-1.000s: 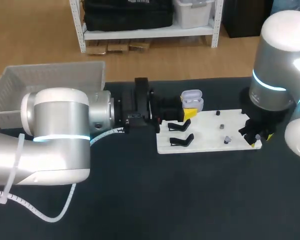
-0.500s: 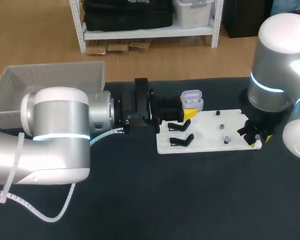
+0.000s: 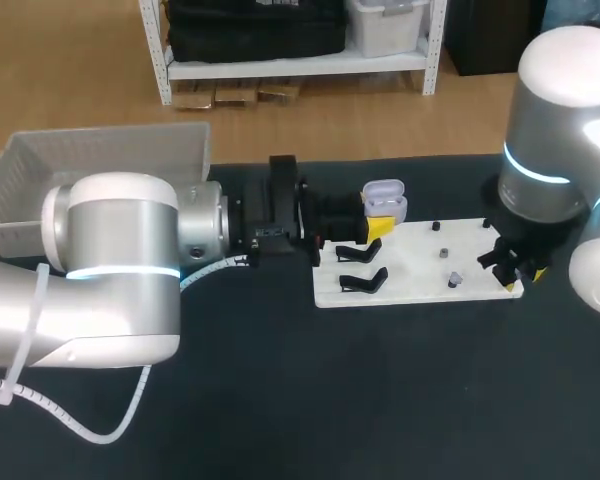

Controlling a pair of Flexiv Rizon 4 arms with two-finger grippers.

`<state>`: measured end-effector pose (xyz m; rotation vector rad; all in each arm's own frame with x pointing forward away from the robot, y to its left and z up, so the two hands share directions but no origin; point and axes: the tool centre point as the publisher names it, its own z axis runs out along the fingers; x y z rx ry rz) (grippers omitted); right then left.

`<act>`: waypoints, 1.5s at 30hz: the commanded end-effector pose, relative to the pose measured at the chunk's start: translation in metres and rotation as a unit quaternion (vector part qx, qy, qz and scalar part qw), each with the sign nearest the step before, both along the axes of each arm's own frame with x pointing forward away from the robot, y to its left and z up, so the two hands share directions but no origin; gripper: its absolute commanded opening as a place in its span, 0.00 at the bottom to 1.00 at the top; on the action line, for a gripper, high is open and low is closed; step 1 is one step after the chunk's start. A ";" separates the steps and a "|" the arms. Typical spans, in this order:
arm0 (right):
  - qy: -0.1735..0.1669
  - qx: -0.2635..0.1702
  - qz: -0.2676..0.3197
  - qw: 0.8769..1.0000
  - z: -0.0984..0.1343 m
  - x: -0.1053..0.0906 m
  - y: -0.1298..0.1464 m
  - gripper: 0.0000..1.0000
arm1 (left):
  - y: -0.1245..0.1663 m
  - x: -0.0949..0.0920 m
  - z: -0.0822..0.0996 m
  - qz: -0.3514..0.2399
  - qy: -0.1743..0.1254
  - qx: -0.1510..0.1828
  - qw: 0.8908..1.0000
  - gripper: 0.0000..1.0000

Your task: Pick up each earbud case from the left stands, insert the matching earbuds, close the lid, and place the case in the box.

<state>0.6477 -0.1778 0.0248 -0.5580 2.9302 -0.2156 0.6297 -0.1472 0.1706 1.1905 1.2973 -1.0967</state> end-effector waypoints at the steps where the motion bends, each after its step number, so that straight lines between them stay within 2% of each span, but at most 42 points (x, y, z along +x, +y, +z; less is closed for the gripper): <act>1: -0.001 0.001 0.000 1.000 0.000 -0.002 0.000 0.36 | -0.001 -0.002 -0.001 0.006 -0.003 -0.003 1.000 0.00; 9: 0.001 -0.002 0.000 1.000 -0.002 -0.003 0.001 0.27 | -0.001 -0.002 -0.001 0.006 -0.003 -0.003 1.000 0.00; 30: 0.004 -0.005 0.001 1.000 -0.004 0.001 0.004 0.27 | -0.001 -0.002 -0.001 0.006 -0.003 -0.003 1.000 0.00; 34: 0.004 -0.006 -0.001 1.000 -0.004 0.001 0.005 0.21 | -0.001 -0.002 -0.001 0.006 -0.003 -0.003 1.000 0.00; 35: 0.004 -0.006 -0.002 1.000 -0.004 0.001 0.005 0.16 | -0.001 -0.002 -0.001 0.006 -0.003 -0.003 1.000 0.00; 37: 0.003 -0.007 -0.004 1.000 -0.005 0.002 0.004 0.00 | -0.001 -0.002 -0.001 0.006 -0.003 -0.003 1.000 0.00; 41: 0.004 -0.006 -0.006 1.000 -0.005 0.002 0.003 0.00 | -0.001 -0.002 -0.001 0.006 -0.003 -0.003 1.000 0.00; 45: -0.001 -0.006 -0.009 1.000 0.006 0.001 -0.001 0.00 | -0.001 -0.002 -0.001 0.006 -0.003 -0.003 1.000 0.00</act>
